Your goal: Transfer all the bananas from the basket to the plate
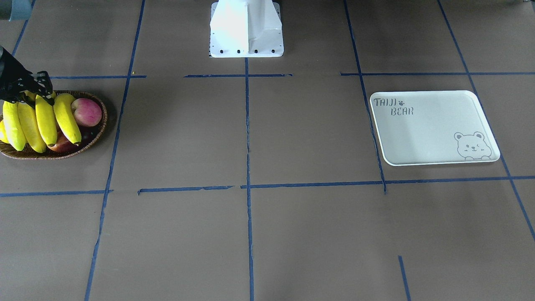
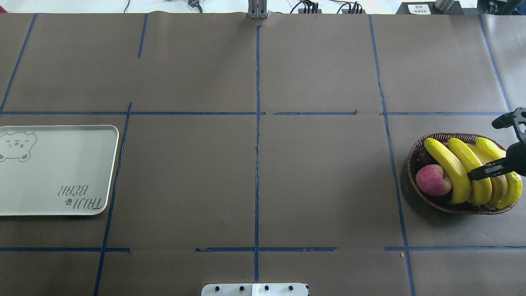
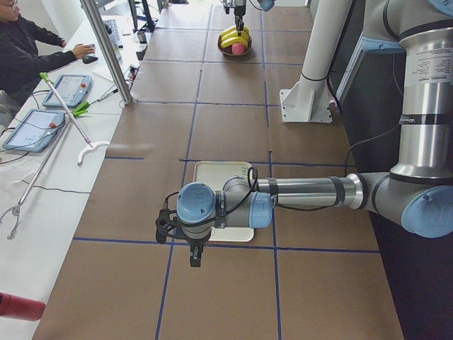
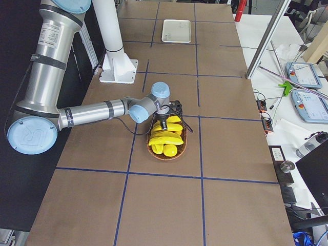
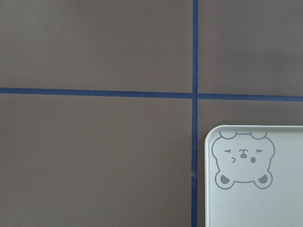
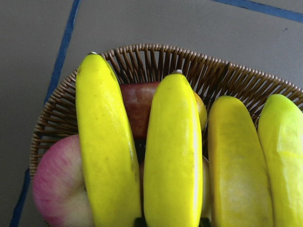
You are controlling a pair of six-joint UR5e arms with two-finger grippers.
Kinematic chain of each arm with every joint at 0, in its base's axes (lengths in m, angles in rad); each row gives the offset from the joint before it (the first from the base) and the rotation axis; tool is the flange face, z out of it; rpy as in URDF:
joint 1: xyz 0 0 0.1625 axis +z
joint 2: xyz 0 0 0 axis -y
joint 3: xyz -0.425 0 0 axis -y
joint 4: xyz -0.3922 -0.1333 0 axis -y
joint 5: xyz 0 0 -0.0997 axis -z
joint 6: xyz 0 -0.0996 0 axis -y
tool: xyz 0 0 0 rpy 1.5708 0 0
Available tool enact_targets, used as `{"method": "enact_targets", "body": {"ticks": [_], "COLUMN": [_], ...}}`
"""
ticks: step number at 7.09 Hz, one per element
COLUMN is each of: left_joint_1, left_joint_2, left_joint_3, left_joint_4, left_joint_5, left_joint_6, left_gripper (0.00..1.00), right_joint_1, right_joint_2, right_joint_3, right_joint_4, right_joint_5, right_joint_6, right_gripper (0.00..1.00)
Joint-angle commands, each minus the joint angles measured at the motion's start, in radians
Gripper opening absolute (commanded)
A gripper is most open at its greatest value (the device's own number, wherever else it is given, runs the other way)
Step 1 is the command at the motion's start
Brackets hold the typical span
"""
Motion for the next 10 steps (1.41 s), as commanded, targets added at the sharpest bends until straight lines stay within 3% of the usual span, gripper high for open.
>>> {"method": "enact_targets", "body": {"ticks": [1, 2, 4, 6, 9, 10], "left_joint_1": [0.000, 0.000, 0.002, 0.002, 0.005, 0.024], "left_joint_2": [-0.002, -0.002, -0.004, -0.004, -0.054, -0.092], "left_joint_3": [-0.003, -0.003, 0.002, -0.011, -0.069, -0.071], "left_joint_4": [0.000, 0.000, 0.000, 0.000, -0.005, -0.006], "left_joint_5": [0.000, 0.000, 0.000, -0.002, -0.011, -0.105], "left_joint_6": [-0.004, -0.004, -0.004, -0.004, -0.081, -0.174], "left_gripper": [1.00, 1.00, 1.00, 1.00, 1.00, 1.00], "right_joint_1": [0.003, 0.006, 0.129, 0.272, 0.271, 0.245], "right_joint_2": [0.002, -0.002, -0.016, 0.008, 0.282, 0.420], "right_joint_3": [0.019, 0.040, 0.077, 0.076, 0.054, 0.026], "right_joint_4": [0.004, 0.007, 0.010, 0.007, -0.084, -0.083], "right_joint_5": [0.005, 0.007, 0.034, 0.160, 0.292, 0.309], "right_joint_6": [0.000, -0.003, -0.085, -0.149, 0.057, 0.253], "right_gripper": [0.01, 0.00, 0.00, 0.00, 0.00, 0.00]}}
